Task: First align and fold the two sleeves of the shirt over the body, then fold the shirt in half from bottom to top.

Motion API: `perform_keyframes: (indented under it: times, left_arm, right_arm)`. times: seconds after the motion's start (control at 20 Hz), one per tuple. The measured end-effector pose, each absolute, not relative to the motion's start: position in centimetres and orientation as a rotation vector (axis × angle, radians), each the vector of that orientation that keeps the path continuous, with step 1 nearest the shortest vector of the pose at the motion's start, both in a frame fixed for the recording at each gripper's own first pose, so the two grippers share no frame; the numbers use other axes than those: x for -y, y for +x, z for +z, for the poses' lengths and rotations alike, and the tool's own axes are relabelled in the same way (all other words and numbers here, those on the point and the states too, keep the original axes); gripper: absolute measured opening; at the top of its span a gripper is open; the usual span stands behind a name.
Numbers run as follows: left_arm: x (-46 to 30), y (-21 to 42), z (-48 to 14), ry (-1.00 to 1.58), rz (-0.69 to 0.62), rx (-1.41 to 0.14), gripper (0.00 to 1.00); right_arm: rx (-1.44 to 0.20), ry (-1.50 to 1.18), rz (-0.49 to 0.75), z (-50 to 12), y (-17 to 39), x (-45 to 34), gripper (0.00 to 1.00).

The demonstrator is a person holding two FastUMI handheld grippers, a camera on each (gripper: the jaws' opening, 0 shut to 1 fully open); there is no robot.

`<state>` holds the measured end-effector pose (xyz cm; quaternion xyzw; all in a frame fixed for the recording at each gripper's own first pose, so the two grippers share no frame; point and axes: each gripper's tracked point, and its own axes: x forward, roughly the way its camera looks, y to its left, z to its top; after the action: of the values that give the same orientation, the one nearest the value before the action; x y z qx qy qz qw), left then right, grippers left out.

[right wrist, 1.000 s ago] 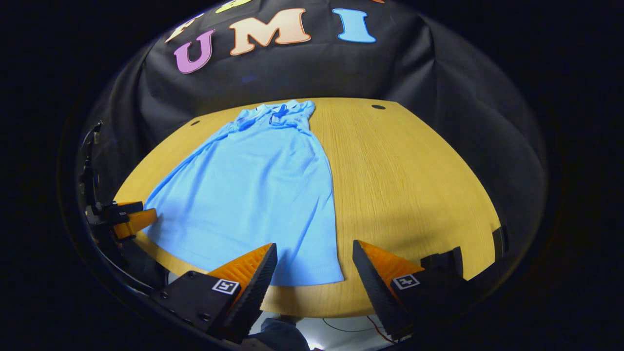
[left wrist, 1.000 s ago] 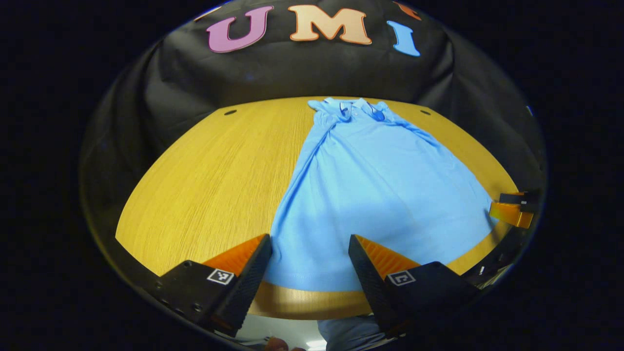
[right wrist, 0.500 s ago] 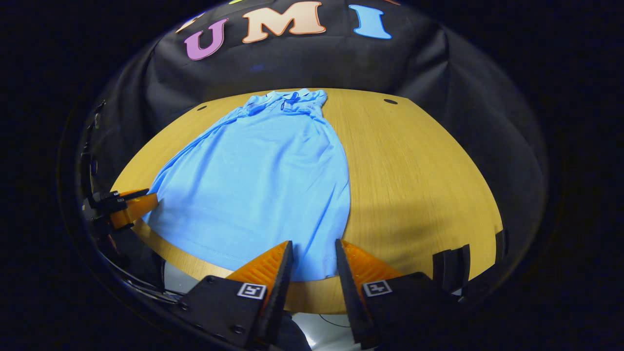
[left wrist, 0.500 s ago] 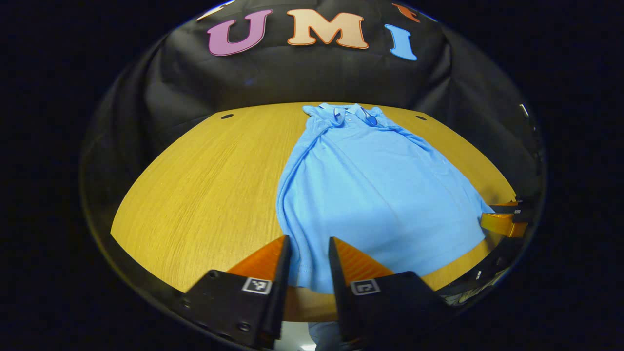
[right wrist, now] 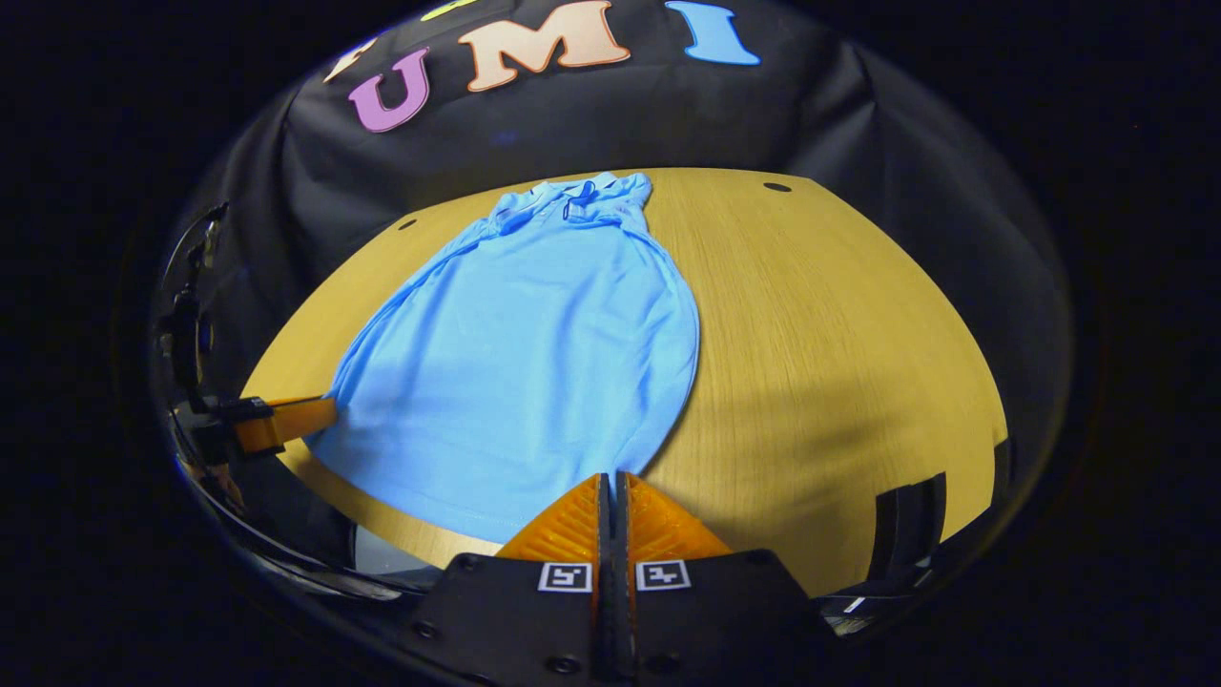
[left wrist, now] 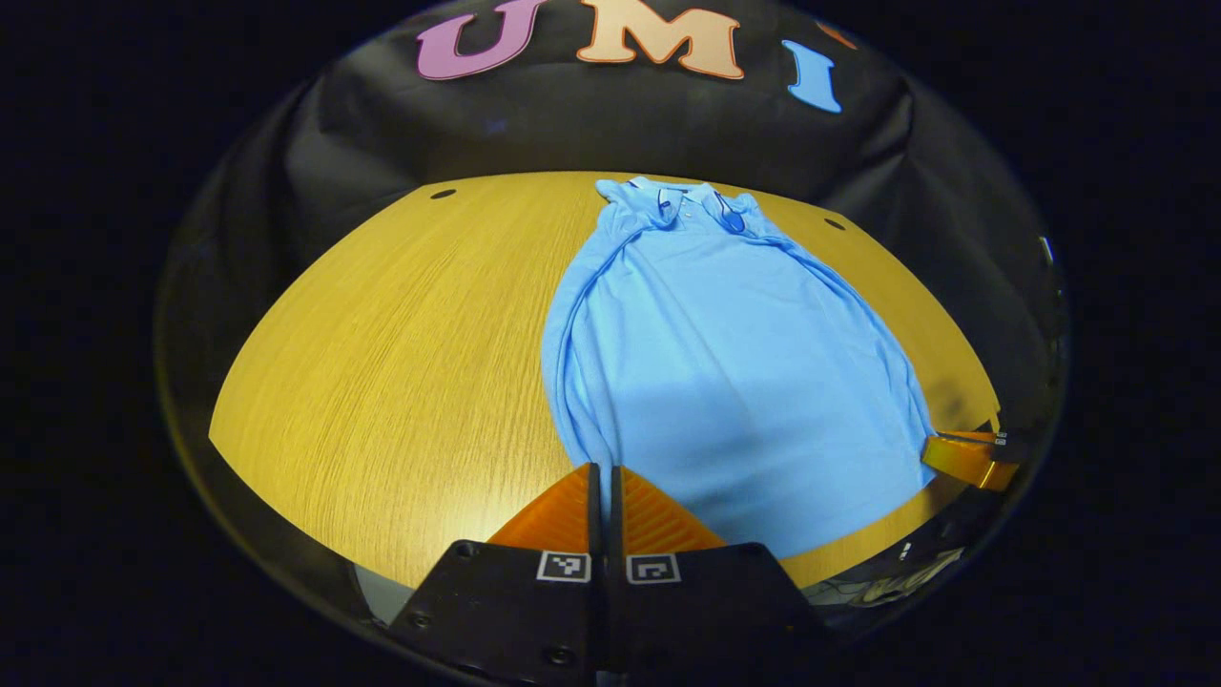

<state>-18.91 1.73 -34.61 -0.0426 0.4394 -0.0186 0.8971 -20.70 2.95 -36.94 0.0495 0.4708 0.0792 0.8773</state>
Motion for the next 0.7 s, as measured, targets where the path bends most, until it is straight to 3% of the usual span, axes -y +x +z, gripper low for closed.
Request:
perform_keyframes:
  times: [0.7]
  left_arm:
    - [-3.4,-8.9,-27.3,-0.185,-0.13,-0.799,0.0]
  right_arm:
    - [-0.827,0.242,0.163,-28.7,-9.0,-6.1,0.03]
